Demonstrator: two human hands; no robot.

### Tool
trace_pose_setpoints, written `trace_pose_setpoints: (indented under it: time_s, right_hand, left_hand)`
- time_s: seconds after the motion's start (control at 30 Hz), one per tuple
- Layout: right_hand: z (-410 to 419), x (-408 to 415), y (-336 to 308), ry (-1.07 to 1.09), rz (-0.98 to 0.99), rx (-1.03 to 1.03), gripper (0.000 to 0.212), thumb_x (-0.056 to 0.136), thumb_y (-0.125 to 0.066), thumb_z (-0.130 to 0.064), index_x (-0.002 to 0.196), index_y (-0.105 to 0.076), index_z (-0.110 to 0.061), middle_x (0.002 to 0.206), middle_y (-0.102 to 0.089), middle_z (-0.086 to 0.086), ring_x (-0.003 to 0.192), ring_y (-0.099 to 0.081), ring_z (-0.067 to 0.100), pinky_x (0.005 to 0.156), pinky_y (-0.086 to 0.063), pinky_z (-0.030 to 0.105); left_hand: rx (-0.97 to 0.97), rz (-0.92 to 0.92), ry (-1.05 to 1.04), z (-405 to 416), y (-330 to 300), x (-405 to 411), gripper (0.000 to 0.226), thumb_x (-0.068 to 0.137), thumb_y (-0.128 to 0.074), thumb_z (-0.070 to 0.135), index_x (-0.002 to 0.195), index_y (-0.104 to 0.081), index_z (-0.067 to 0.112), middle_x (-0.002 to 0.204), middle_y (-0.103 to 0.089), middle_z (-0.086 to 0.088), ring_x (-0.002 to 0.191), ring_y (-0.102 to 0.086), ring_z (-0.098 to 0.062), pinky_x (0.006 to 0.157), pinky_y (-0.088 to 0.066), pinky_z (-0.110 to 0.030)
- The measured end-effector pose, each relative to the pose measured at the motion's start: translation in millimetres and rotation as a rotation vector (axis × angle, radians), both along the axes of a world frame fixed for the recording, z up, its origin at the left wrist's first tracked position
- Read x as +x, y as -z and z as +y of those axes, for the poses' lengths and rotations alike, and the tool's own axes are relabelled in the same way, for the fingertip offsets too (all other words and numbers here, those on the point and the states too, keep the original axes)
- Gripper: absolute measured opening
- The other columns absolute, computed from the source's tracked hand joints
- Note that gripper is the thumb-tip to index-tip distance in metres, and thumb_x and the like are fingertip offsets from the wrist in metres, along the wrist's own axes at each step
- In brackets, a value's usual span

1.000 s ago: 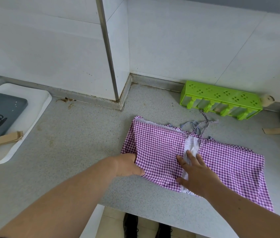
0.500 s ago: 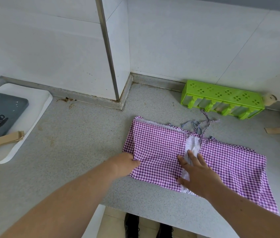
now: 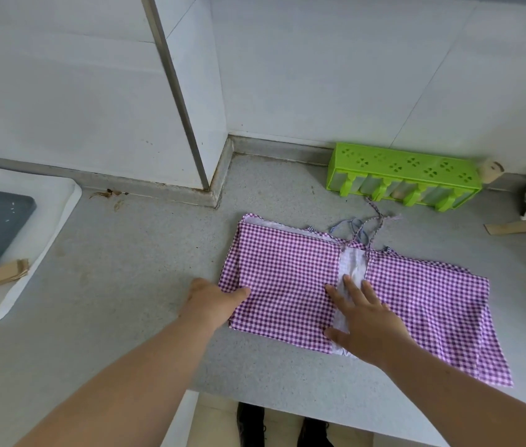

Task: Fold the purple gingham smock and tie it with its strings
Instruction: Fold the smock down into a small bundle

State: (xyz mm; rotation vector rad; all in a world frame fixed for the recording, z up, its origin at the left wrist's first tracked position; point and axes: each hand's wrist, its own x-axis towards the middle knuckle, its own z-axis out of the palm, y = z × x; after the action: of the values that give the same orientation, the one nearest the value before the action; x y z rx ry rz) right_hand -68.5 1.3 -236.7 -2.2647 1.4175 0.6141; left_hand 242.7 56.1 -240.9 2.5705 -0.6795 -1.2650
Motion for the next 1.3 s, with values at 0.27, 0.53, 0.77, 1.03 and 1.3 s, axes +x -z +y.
trace_pose_setpoints:
  time_s: [0.27,0.53,0.77,1.03,1.3]
  right_hand:
    - [1.5,-30.9,-8.9,0.224,-0.245,0.028,0.091,0.097,-0.058,-0.059,0.163,0.002,-0.044,0.171,0.013,-0.012,0.144,-0.046,0.020,0.114,-0.046,0.046]
    - [6.9,-56.0,-11.5,0.319,-0.234,-0.062,0.078,0.095,-0.056,-0.060,0.161,-0.020,-0.040,0.169,-0.018,-0.008,0.149,-0.036,0.019,0.120,-0.038,0.049]
    - [24.1,-69.2,-25.5,0.374,0.024,-0.096,0.078,0.094,-0.054,-0.066,0.161,-0.020,-0.045,0.170,-0.014,-0.003,0.157,-0.016,0.028,0.125,-0.022,0.053]
    - [28.6,-53.4,-30.9,0.377,0.032,-0.003,0.086,0.091,-0.056,-0.070,0.162,-0.015,-0.045,0.169,-0.015,-0.001,0.154,-0.023,0.031,0.120,-0.035,0.054]
    - [15.1,-70.9,-34.5,0.320,-0.027,0.054,0.070,0.097,-0.056,-0.060,0.159,-0.024,-0.050,0.165,-0.024,-0.005,0.151,-0.029,0.027,0.120,-0.036,0.049]
  left_hand:
    - [-0.014,0.169,0.050,-11.8,-18.7,-25.5,0.074,0.089,-0.077,0.048,0.150,-0.049,0.018,0.140,-0.062,-0.010,0.121,-0.064,-0.032,0.101,-0.056,-0.044]
    - [0.013,0.392,0.019,-11.6,-11.7,-33.8,0.017,0.095,-0.074,0.020,0.102,-0.060,0.027,0.111,-0.071,-0.007,0.100,-0.072,-0.028,0.088,-0.064,-0.047]
    - [-0.151,0.148,0.233,-23.0,-32.5,10.1,0.020,0.098,-0.059,0.017,0.116,-0.065,0.023,0.106,-0.072,-0.007,0.094,-0.071,-0.030,0.091,-0.062,-0.051]
    - [-0.335,0.101,0.423,-47.3,-97.3,35.0,0.038,0.100,-0.059,0.030,0.137,-0.052,0.035,0.118,-0.064,0.005,0.106,-0.063,-0.019,0.100,-0.052,-0.046]
    - [-0.413,0.204,0.726,-76.3,-151.1,-68.3,0.071,0.091,-0.059,0.012,0.157,-0.036,0.024,0.136,-0.063,-0.006,0.115,-0.065,-0.027,0.099,-0.057,-0.046]
